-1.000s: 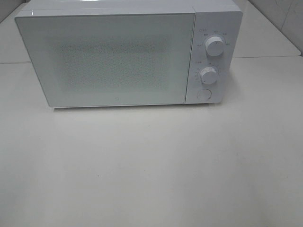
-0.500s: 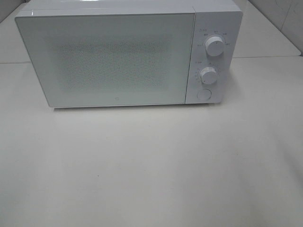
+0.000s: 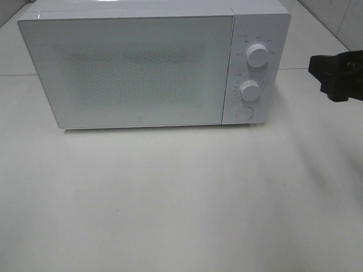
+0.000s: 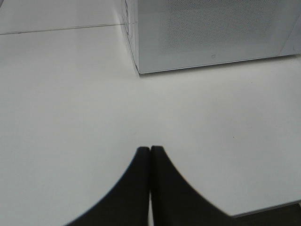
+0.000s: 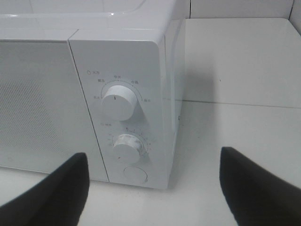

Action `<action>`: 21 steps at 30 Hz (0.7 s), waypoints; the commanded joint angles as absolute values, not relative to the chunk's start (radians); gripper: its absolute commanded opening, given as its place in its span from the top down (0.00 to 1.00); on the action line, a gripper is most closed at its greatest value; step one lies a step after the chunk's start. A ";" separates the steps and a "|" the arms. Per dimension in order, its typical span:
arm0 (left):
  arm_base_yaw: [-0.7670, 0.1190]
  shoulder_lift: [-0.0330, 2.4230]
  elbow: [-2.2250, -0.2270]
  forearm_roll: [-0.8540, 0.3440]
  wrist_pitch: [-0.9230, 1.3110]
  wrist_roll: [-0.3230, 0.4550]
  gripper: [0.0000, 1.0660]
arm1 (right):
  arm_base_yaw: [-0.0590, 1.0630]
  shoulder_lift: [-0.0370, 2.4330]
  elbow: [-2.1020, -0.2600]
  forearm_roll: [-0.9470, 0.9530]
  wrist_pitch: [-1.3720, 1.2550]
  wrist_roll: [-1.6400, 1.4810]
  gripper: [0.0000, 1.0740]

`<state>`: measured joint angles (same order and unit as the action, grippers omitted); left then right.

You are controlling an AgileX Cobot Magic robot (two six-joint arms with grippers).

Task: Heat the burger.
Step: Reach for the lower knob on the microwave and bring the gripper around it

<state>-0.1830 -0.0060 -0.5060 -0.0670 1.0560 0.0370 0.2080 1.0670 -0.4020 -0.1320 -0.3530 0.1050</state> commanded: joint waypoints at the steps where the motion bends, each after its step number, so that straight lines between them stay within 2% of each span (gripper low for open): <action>1: -0.181 -0.025 -0.503 -0.071 1.041 0.040 1.00 | 0.202 1.141 -0.401 -0.134 -0.481 0.115 0.32; 11: -0.181 -0.025 -0.503 -0.071 1.041 0.040 1.00 | 0.202 1.511 -0.401 -0.134 -0.936 0.104 0.32; 15: -0.181 -0.025 -0.503 -0.071 1.041 0.040 1.00 | 0.202 1.617 -0.407 -0.134 -1.035 0.077 0.32; 21: -0.181 -0.025 -0.503 -0.071 1.041 0.040 1.00 | 0.225 1.700 -0.444 -0.115 -1.044 0.070 0.32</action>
